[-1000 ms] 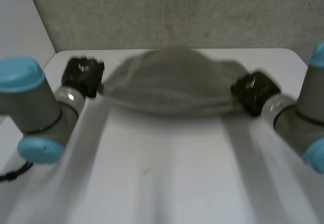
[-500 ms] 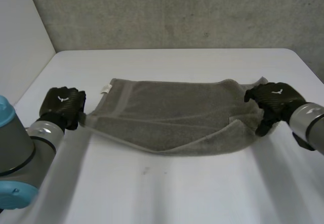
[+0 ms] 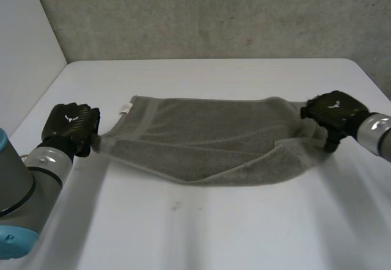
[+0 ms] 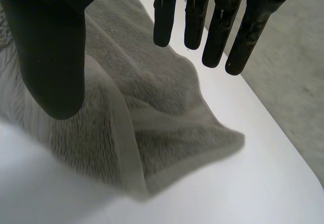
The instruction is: Fold the laundry
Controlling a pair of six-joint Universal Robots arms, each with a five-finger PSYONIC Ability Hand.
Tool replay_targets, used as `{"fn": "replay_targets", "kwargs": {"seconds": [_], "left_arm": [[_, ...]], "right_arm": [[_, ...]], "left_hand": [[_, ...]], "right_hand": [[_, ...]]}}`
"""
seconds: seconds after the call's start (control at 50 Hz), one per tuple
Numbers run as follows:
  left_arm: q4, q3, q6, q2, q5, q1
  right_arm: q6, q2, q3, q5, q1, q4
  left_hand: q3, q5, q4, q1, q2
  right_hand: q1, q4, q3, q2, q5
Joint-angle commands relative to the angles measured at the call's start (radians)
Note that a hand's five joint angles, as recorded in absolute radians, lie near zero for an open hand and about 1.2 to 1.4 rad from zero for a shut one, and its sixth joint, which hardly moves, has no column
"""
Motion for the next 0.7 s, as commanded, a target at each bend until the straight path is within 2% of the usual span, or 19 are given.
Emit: {"fn": "replay_targets", "kwargs": {"seconds": [0.02,0.1,0.18,0.36,0.54,0.7], "left_arm": [[0.002,-0.004,0.000,-0.003,0.017,0.001],[0.002,-0.006,0.000,-0.004,0.017,0.003],[0.002,-0.007,0.000,-0.006,0.017,0.003],[0.002,-0.006,0.000,-0.008,0.017,0.004],[0.002,-0.006,0.000,-0.008,0.017,0.011],[0.002,-0.007,0.000,-0.008,0.017,0.011]], "right_arm": [[0.001,0.105,-0.107,-0.047,0.063,0.035],[-0.016,0.156,-0.163,-0.133,0.097,0.081],[-0.066,0.182,-0.183,-0.152,0.106,0.110],[-0.258,0.222,-0.192,-0.135,0.111,0.217],[-0.304,0.205,-0.157,-0.055,0.100,0.234],[-0.326,0.171,-0.149,-0.035,0.097,0.234]], "left_hand": [[0.181,0.192,0.179,0.222,0.181],[0.181,0.192,0.179,0.222,0.181],[0.181,0.192,0.179,0.222,0.181],[0.181,0.192,0.179,0.222,0.181],[0.181,0.192,0.179,0.222,0.181],[0.181,0.192,0.179,0.222,0.181]], "right_hand": [[0.150,0.078,0.085,0.105,0.082],[0.156,0.084,0.091,0.110,0.088],[0.162,0.090,0.097,0.116,0.094],[0.194,0.122,0.129,0.148,0.126],[0.347,0.275,0.282,0.301,0.279],[0.426,0.354,0.361,0.380,0.358]]}}
